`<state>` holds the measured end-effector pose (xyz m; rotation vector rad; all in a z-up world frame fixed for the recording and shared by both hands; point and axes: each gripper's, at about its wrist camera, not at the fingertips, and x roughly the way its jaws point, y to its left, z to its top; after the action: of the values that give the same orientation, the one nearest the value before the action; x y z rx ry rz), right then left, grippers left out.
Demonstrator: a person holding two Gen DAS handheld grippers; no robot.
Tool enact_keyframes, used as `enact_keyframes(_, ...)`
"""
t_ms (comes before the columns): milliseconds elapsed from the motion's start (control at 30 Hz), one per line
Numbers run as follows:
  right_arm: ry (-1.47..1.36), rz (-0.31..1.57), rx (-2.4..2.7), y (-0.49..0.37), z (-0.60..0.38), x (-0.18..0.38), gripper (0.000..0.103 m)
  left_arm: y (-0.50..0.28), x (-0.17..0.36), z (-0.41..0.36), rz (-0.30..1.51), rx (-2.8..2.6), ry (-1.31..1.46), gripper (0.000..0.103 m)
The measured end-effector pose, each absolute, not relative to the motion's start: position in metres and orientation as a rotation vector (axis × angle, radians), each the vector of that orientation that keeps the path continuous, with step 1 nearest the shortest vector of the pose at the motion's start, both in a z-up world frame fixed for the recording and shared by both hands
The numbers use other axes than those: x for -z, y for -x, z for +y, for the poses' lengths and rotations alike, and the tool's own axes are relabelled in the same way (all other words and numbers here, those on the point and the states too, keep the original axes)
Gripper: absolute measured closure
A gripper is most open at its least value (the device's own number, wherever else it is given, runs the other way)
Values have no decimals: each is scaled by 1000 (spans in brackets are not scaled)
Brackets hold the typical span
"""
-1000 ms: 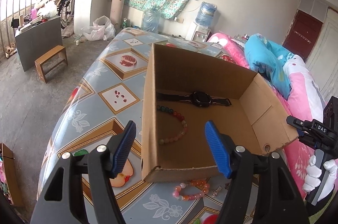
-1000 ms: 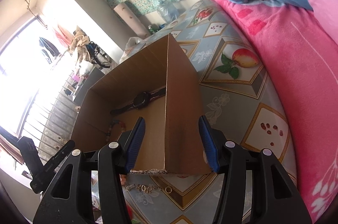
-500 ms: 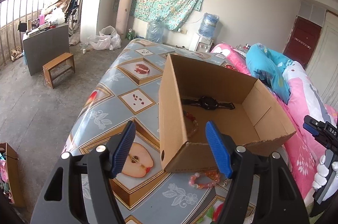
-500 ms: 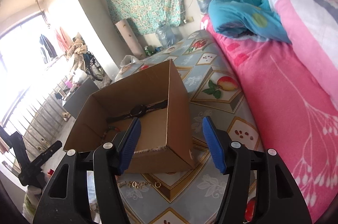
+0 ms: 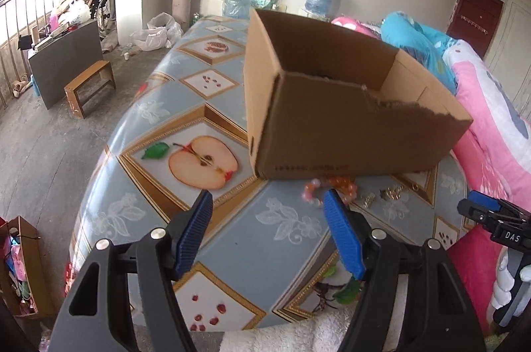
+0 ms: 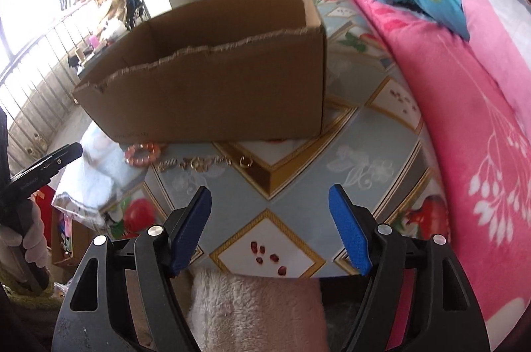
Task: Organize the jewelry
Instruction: 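Move both tools back over the pink bracelet and gold charms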
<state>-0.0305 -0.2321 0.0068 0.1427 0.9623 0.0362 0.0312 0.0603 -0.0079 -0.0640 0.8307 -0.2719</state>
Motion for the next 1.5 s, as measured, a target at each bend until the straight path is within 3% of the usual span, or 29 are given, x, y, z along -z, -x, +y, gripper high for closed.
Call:
enact_keyframes(400, -32, 1027, 16, 25, -203, 27, 30, -16, 47, 2, 919, 290, -126, 36)
enact_keyframes(600, -10, 1010, 38, 26, -199, 30, 19, -18, 51, -3, 912, 270, -163, 35)
enact_keyframes(767, -8, 1013, 45, 28, -197, 32, 9, -19, 53, -2, 912, 246, -160, 25)
enact_keyframes(1000, -14, 1026, 39, 29, -197, 31, 8, -25, 55, 5, 939, 214, -144, 6)
enact_keyframes(1500, -2, 1037, 4, 31, -201, 33, 8, -32, 56, 7, 960, 213, -142, 4)
